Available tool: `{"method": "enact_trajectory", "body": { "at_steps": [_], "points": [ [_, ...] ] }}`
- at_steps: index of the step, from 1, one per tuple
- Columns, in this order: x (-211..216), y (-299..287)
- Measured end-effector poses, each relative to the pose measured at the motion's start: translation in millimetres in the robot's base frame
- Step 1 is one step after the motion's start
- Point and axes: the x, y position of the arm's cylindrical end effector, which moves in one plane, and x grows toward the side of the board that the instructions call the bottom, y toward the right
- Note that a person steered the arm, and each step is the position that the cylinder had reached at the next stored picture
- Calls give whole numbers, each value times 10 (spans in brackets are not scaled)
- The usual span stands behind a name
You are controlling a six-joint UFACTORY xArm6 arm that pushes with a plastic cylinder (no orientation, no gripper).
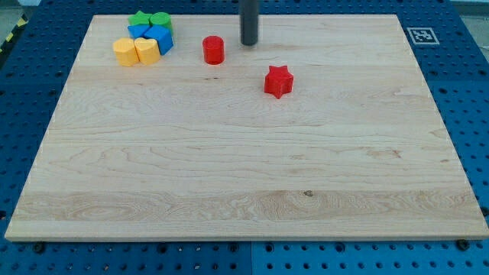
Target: Add the red blocks into the group of blocks
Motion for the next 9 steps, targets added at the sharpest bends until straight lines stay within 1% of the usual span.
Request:
{"method": "enact_trajectory", "body": {
  "at_steps": [1, 3, 4, 5, 6, 7, 8, 9],
  "points": [
    [259, -40],
    [242, -1068],
    [242, -1100],
    [384, -652],
    [795, -573],
    [1074, -382],
    [1083, 251],
    [719, 544]
  ]
}}
